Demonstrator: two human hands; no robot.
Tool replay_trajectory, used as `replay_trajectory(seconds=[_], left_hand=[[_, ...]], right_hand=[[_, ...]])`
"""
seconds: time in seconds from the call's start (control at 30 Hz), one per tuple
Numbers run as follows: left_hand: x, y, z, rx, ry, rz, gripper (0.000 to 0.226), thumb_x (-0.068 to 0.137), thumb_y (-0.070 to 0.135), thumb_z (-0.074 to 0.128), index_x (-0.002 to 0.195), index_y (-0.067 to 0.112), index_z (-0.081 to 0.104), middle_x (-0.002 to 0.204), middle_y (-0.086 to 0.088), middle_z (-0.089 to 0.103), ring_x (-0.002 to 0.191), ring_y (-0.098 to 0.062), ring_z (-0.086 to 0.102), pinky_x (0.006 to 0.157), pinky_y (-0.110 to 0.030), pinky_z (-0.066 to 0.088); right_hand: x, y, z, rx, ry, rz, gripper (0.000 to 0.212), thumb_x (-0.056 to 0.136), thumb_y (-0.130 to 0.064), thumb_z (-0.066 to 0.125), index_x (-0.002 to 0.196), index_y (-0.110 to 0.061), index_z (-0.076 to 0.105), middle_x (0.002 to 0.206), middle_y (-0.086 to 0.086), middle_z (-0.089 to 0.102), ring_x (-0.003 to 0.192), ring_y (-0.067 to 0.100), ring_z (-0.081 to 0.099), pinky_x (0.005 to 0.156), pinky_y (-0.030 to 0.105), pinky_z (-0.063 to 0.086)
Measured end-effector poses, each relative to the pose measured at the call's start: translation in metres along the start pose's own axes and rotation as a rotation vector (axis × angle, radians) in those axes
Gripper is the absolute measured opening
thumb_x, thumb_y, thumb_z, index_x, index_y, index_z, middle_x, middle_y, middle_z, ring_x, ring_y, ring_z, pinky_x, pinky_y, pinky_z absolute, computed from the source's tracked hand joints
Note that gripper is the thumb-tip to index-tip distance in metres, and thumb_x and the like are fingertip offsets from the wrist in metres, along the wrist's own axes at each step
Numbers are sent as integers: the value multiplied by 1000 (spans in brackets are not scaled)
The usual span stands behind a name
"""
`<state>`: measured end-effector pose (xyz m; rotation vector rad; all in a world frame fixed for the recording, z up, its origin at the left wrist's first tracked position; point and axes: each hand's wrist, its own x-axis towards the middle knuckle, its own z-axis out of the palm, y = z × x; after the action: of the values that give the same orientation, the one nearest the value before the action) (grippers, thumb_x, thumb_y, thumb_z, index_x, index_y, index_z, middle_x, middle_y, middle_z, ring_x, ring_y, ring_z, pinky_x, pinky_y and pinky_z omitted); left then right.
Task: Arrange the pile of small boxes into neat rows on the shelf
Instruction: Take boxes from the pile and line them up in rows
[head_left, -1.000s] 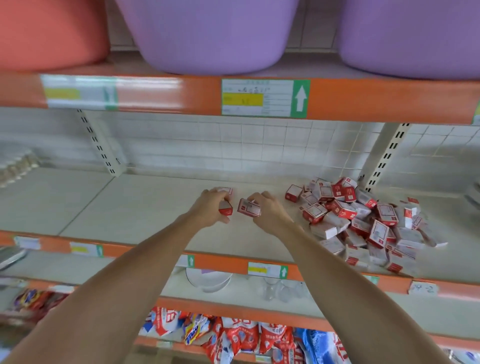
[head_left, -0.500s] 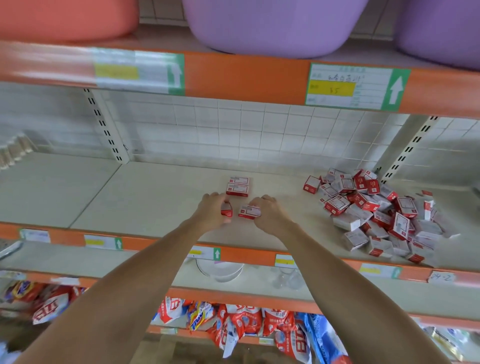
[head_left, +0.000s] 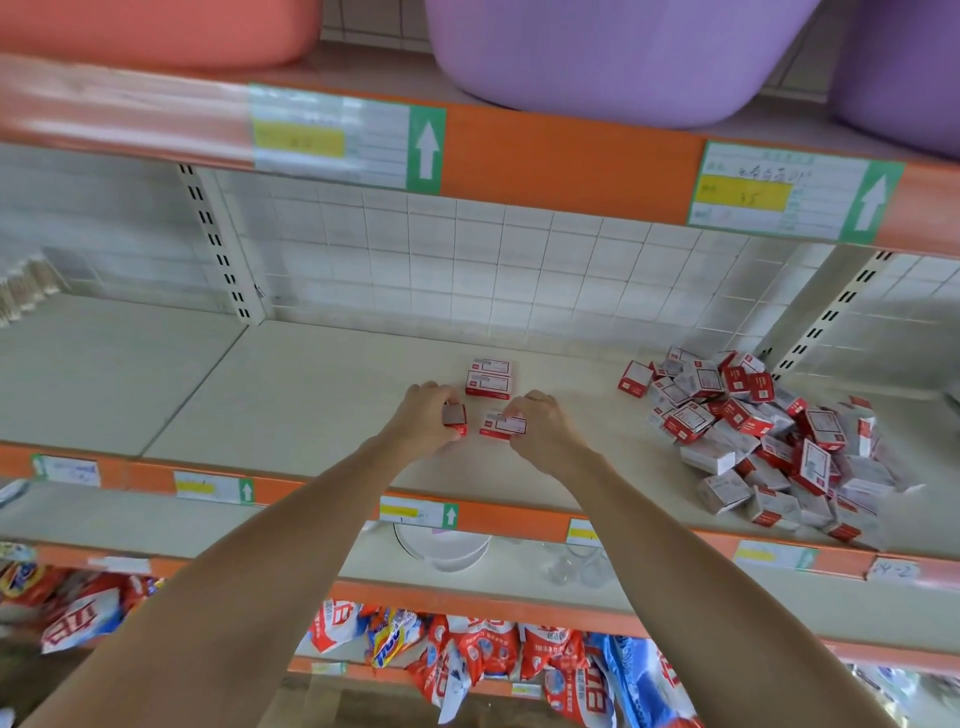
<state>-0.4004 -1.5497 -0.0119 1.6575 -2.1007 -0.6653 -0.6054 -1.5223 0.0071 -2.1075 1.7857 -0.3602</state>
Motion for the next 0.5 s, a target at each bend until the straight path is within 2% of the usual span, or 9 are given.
replay_trajectory(seconds=[0.23, 0.5], left_hand=[[6, -10, -10, 29, 31, 11, 40, 77, 22, 80, 112, 13, 64, 107, -8, 58, 107, -26, 49, 87, -34, 43], [10, -17, -13, 49, 33, 19, 39, 74, 25, 81, 108, 13, 64, 102, -6, 59, 102, -27, 52, 80, -32, 44]], right_hand=[[10, -8, 13, -10, 139, -97, 25, 88, -6, 65, 110, -13, 72, 115, 4, 60, 111, 23, 47, 83, 32, 44], [24, -15, 18, -91, 162, -101, 26, 91, -6, 59, 110, -16, 73, 115, 2, 63, 111, 23, 51, 79, 35, 48]])
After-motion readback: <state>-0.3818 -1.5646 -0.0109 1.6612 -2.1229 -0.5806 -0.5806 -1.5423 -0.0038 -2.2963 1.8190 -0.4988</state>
